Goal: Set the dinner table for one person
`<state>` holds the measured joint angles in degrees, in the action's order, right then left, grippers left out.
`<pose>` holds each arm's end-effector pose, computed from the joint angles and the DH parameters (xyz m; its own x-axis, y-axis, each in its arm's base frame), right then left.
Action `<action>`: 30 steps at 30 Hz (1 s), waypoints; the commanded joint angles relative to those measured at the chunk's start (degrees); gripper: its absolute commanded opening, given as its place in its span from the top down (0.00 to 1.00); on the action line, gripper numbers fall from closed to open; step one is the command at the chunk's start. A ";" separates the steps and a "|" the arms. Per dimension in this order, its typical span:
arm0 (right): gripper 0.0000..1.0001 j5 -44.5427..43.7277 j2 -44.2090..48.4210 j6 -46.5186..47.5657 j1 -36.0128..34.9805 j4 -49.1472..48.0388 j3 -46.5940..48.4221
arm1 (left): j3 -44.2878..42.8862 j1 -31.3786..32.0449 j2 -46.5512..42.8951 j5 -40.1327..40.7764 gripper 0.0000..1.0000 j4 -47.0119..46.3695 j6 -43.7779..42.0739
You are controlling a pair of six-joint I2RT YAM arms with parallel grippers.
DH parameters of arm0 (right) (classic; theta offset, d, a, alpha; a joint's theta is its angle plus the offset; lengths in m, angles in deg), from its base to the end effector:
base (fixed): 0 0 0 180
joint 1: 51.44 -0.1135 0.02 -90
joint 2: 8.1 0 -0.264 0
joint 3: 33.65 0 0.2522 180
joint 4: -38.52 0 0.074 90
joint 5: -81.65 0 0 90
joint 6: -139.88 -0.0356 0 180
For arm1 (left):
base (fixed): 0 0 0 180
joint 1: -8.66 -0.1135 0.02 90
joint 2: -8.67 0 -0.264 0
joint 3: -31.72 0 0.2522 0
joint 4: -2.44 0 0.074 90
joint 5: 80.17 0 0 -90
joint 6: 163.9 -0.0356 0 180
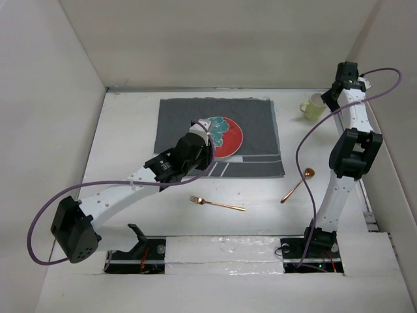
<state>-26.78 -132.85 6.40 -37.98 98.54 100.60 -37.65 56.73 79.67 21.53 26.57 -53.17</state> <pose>0.4717 -0.1245 0.2889 -0.2582 0.7330 -0.6293 0.8186 0.5119 0.2604 0.1953 -0.2066 0.3086 -0.4863 0.0227 -0.8735 0.4644 0.8535 -0.2364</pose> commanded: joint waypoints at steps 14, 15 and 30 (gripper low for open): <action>0.68 4.63 -5.68 1.30 0.35 -2.40 3.00 | -0.64 -1.40 -2.97 0.16 0.74 2.02 0.63; 0.77 5.16 -6.03 1.47 0.35 -2.23 3.96 | -0.64 -1.40 -2.97 0.16 0.74 2.02 0.63; 1.00 6.04 0.65 9.11 -11.85 -4.25 10.82 | -4.59 -1.40 0.18 3.50 0.74 2.20 -0.34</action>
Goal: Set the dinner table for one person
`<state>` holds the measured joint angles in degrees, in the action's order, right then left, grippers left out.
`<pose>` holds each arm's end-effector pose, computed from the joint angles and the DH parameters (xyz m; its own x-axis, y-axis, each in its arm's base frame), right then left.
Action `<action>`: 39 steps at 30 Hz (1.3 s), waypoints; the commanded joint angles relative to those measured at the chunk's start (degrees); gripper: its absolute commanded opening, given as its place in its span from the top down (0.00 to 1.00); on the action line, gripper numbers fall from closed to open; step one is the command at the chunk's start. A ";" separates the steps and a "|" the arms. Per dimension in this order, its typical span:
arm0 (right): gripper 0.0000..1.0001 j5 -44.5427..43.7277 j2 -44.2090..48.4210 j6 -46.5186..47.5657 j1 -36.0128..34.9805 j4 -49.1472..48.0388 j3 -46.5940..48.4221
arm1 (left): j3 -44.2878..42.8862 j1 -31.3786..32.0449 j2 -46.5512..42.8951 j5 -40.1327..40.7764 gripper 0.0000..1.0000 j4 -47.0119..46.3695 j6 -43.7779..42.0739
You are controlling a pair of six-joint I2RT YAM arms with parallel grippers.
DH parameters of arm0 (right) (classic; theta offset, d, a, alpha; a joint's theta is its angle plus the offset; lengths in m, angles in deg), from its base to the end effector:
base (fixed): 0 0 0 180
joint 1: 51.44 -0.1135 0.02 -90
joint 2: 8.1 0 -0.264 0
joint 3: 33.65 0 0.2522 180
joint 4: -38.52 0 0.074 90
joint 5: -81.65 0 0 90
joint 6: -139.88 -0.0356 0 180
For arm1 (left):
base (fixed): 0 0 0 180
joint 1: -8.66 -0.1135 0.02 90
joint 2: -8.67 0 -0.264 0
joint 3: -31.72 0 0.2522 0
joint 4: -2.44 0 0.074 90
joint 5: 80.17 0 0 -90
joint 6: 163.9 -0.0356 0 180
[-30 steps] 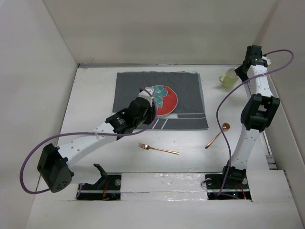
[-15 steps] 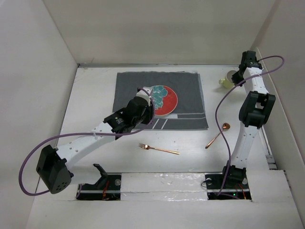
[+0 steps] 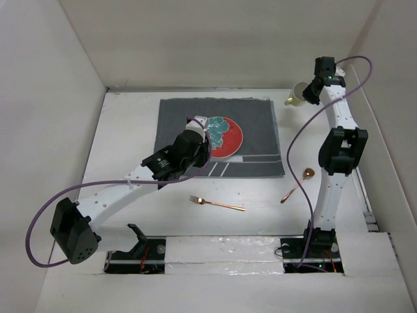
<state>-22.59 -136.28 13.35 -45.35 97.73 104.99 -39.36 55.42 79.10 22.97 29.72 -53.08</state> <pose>0.4990 -0.0620 0.2852 -0.4435 0.6275 -0.6399 0.6572 0.7132 0.2439 0.1983 -0.1991 0.3164 -0.4897 0.0155 -0.8718 0.4238 0.8780 -0.2225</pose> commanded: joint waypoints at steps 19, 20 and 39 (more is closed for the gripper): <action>1.00 8.88 -8.05 2.52 -11.27 3.15 17.06 | 1.95 -9.59 -0.30 -7.35 0.73 -4.64 5.99; 1.00 9.23 -8.49 2.52 -11.27 3.50 17.06 | 2.12 -9.59 -0.30 -7.35 0.73 -4.55 6.07; 0.98 11.51 -10.16 1.99 -11.27 4.03 16.19 | 3.71 -9.59 -1.26 -7.79 0.73 -4.55 7.75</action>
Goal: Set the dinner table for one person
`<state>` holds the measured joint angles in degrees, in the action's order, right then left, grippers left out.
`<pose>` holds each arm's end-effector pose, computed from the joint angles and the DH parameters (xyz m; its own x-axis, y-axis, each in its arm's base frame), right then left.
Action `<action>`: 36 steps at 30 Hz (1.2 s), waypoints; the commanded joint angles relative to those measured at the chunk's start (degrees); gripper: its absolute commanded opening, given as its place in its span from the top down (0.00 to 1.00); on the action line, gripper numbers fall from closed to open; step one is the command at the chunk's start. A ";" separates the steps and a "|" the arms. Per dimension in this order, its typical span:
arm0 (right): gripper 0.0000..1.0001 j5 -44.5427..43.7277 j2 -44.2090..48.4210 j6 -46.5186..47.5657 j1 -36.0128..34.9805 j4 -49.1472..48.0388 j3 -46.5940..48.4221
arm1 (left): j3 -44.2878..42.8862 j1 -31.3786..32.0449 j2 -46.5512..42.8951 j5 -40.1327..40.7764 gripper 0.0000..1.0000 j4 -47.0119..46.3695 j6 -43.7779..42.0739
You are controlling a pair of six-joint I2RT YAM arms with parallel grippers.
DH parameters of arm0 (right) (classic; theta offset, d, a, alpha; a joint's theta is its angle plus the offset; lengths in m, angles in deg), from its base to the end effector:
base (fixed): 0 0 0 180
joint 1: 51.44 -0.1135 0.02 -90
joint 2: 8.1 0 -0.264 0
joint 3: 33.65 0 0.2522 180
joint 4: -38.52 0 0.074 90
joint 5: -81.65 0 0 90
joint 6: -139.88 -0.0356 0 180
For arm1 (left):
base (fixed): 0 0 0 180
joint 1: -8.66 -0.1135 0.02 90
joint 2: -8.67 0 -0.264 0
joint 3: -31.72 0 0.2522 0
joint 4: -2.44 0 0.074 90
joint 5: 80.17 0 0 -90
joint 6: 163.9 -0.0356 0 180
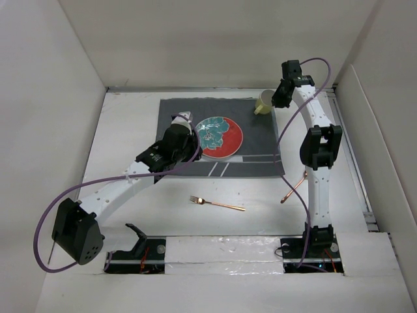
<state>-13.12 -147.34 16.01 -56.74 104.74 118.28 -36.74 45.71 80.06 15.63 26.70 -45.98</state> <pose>0.5291 0.0461 0.2532 -0.6887 0.4939 -0.5308 0.4107 0.8691 0.2757 0.2296 -0.1688 0.3008 -0.5693 -0.1539 -0.8076 0.2955 0.8784 -0.3757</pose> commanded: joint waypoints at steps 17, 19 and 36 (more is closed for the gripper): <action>0.76 4.34 2.65 -0.76 1.78 -3.86 2.20 | 1.35 0.12 -2.75 -0.44 0.73 -1.63 1.35; 0.73 4.34 3.36 -0.76 1.78 -4.48 1.93 | 1.70 0.12 -2.93 -0.53 0.73 -1.63 1.52; 0.57 10.75 8.98 0.12 2.31 -5.62 1.75 | 0.56 0.12 -4.60 0.00 0.73 -0.48 1.52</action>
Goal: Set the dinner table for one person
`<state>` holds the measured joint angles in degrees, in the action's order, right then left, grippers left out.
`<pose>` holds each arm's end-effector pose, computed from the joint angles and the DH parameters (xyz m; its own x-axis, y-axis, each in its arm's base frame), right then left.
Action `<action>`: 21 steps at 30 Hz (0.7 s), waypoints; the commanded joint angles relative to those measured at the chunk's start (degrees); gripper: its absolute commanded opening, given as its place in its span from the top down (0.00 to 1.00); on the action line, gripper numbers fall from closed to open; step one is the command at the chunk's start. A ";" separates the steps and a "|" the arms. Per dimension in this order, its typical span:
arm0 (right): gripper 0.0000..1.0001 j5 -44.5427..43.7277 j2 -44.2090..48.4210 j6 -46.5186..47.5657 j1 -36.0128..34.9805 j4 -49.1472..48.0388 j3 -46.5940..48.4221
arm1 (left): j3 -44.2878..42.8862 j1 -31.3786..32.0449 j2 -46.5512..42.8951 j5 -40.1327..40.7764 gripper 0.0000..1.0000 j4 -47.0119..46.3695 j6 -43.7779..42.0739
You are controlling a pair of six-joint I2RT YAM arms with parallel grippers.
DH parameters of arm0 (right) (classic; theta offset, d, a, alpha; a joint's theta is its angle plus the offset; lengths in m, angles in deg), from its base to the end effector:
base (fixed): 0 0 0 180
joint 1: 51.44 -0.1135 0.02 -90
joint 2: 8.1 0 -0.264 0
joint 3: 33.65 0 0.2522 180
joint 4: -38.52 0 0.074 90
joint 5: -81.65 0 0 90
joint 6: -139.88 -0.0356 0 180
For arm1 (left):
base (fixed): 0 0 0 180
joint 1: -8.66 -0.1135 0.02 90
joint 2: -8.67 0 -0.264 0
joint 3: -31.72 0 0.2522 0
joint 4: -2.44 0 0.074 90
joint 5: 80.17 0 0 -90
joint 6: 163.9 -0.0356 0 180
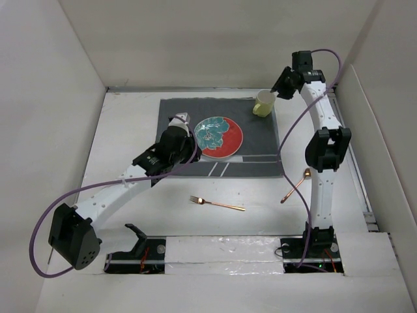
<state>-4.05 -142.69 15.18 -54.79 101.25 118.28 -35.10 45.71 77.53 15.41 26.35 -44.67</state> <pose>0.5219 0.0332 0.2987 -0.6474 0.5308 -0.5470 0.3135 0.8396 0.4437 0.2217 -0.1631 0.3029 -0.5635 -0.1835 -0.8055 0.2919 0.8679 -0.4020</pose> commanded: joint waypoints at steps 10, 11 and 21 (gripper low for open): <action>1.00 3.33 26.80 4.11 -1.29 -14.05 -23.86 | -9.77 0.12 -2.85 4.43 0.79 1.89 -3.48; 1.00 4.92 30.48 4.46 -2.09 -16.95 -29.04 | -10.83 0.12 -2.85 4.61 0.81 1.98 -3.74; 0.89 9.77 59.08 9.47 -25.44 -25.08 -77.60 | -20.76 -1.64 -4.26 6.02 0.90 3.03 -7.08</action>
<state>5.61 -84.94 21.30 -75.58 75.89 46.63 -52.45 44.88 74.73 20.22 29.48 -49.70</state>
